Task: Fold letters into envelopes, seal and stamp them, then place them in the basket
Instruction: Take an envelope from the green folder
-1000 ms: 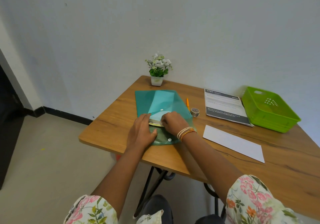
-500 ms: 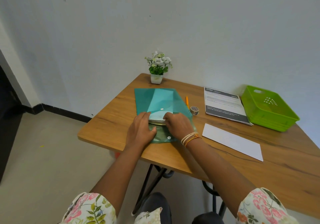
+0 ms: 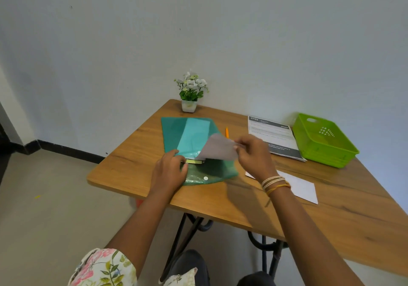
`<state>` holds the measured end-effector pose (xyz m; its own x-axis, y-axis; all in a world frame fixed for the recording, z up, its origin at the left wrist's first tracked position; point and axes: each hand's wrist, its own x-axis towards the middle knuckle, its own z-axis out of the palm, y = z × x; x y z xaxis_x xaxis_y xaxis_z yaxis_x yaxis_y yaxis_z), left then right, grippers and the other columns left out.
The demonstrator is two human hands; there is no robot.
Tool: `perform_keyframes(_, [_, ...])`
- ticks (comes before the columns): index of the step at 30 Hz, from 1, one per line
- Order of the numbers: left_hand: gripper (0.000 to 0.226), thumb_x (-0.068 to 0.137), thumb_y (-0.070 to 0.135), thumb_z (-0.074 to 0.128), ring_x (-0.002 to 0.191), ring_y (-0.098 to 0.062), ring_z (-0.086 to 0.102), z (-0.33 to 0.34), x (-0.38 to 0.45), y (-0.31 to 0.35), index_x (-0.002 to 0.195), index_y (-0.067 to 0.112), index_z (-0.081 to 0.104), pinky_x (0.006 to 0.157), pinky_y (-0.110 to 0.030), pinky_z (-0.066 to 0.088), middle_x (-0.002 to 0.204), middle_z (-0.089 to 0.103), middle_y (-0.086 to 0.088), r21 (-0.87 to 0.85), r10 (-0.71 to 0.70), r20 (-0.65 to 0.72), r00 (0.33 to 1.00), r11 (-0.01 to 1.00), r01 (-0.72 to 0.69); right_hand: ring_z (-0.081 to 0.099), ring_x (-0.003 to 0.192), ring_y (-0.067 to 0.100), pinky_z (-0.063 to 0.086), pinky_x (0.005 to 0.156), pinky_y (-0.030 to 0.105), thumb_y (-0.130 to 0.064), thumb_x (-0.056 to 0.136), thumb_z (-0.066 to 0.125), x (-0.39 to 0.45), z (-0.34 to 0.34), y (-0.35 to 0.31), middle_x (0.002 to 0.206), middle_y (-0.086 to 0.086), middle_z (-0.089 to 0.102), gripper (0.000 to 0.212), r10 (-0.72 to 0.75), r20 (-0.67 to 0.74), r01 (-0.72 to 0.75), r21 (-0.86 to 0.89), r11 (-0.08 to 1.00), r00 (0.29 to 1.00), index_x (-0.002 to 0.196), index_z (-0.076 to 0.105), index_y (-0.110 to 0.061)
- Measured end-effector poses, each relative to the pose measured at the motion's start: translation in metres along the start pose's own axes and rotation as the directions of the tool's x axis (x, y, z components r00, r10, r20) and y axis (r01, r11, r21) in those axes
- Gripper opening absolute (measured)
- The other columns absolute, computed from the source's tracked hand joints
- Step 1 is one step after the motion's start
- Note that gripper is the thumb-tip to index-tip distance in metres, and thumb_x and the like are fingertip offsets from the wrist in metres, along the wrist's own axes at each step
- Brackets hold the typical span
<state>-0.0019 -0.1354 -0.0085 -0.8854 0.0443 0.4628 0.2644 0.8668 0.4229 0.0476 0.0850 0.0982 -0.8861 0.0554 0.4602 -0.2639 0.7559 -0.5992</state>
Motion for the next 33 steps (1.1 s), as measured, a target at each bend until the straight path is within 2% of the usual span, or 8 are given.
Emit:
perform_keyframes(4, [0.033, 0.093, 0.026, 0.046, 0.081, -0.025, 0.062, -0.002, 0.002, 0.002, 0.077, 0.009, 0.07, 0.075, -0.037, 0.049, 0.087, 0.068, -0.006, 0.016, 0.129, -0.116, 0.985, 0.992, -0.128, 0.063, 0.083, 0.023, 0.051, 0.076, 0.035, -0.006, 0.082, 0.06, 0.014, -0.037, 0.016, 0.083, 0.004, 0.07, 0.014, 0.166, -0.18, -0.138, 0.155, 0.978, 0.97, 0.086, 0.071, -0.012])
perform_keyframes(7, [0.039, 0.093, 0.035, 0.039, 0.072, -0.02, 0.056, -0.009, 0.003, 0.008, 0.073, 0.014, 0.065, 0.08, -0.039, 0.045, 0.073, 0.063, 0.001, -0.023, 0.215, -0.156, 0.964, 0.975, -0.221, 0.062, 0.08, 0.02, 0.05, 0.076, 0.037, -0.007, 0.084, 0.059, 0.022, -0.062, 0.02, 0.08, 0.003, 0.069, 0.015, 0.244, -0.258, -0.182, 0.24, 0.954, 0.935, 0.084, 0.07, -0.016])
perform_keyframes(10, [0.031, 0.086, 0.043, 0.052, 0.08, -0.016, 0.057, -0.01, -0.006, 0.011, 0.088, 0.018, 0.07, 0.089, -0.037, 0.042, 0.082, 0.066, 0.003, -0.069, 0.312, -0.123, 0.942, 0.944, -0.322, 0.061, 0.076, 0.017, 0.051, 0.075, 0.036, -0.01, 0.082, 0.058, 0.019, -0.082, 0.019, 0.079, 0.003, 0.068, 0.014, 0.269, -0.341, -0.167, 0.301, 0.939, 0.901, 0.082, 0.069, -0.018])
perform_keyframes(14, [0.049, 0.078, 0.041, 0.064, 0.107, -0.02, 0.059, 0.002, -0.008, 0.02, 0.124, 0.024, 0.058, 0.108, -0.046, 0.033, 0.113, 0.065, 0.0, 0.079, 0.408, 0.072, 0.91, 0.907, -0.413, 0.058, 0.075, 0.016, 0.054, 0.076, 0.042, -0.022, 0.072, 0.053, 0.017, -0.105, 0.022, 0.08, 0.004, 0.068, 0.022, 0.35, -0.464, -0.154, 0.409, 0.9, 0.814, 0.085, 0.07, -0.016])
perform_keyframes(19, [0.073, 0.079, 0.024, 0.069, 0.141, -0.027, 0.033, -0.005, -0.005, 0.047, 0.145, 0.023, 0.038, 0.113, -0.059, 0.006, 0.152, 0.036, -0.009, 0.29, 0.337, 0.071, 0.939, 0.893, -0.343, 0.06, 0.077, 0.019, 0.056, 0.077, 0.054, -0.023, 0.074, 0.055, 0.013, -0.119, 0.024, 0.083, 0.005, 0.067, 0.018, 0.423, -0.546, -0.125, 0.499, 0.857, 0.724, 0.085, 0.068, -0.018])
perform_keyframes(25, [0.053, 0.091, 0.033, 0.05, 0.147, -0.02, 0.021, -0.002, -0.01, 0.07, 0.142, 0.024, 0.042, 0.117, -0.056, 0.0, 0.157, 0.029, -0.002, 0.245, 0.505, 0.108, 0.856, 0.821, -0.515, 0.06, 0.079, 0.019, 0.057, 0.078, 0.051, -0.017, 0.08, 0.057, 0.009, -0.117, 0.024, 0.089, 0.007, 0.068, 0.015, 0.469, -0.578, -0.095, 0.558, 0.824, 0.668, 0.089, 0.068, -0.017])
perform_keyframes(28, [0.057, 0.098, 0.046, 0.033, 0.148, -0.016, 0.012, 0.008, -0.007, 0.066, 0.151, 0.026, 0.025, 0.115, -0.05, -0.012, 0.16, 0.018, 0.004, 0.201, 0.394, 0.259, 0.882, 0.871, -0.448, 0.06, 0.079, 0.019, 0.056, 0.078, 0.051, -0.018, 0.079, 0.057, 0.012, -0.114, 0.027, 0.091, 0.009, 0.069, 0.016, 0.483, -0.58, -0.085, 0.579, 0.811, 0.655, 0.089, 0.069, -0.017])
perform_keyframes(33, [0.072, 0.096, 0.058, 0.029, 0.148, -0.015, 0.009, 0.014, -0.005, 0.063, 0.155, 0.022, 0.007, 0.12, -0.045, 0.003, 0.162, 0.009, 0.001, 0.107, 0.187, 0.412, 0.892, 0.962, -0.251, 0.056, 0.076, 0.016, 0.055, 0.078, 0.052, -0.01, 0.083, 0.058, 0.01, -0.105, 0.035, 0.084, 0.005, 0.065, 0.013, 0.519, -0.564, -0.08, 0.624, 0.777, 0.642, 0.082, 0.066, -0.02])
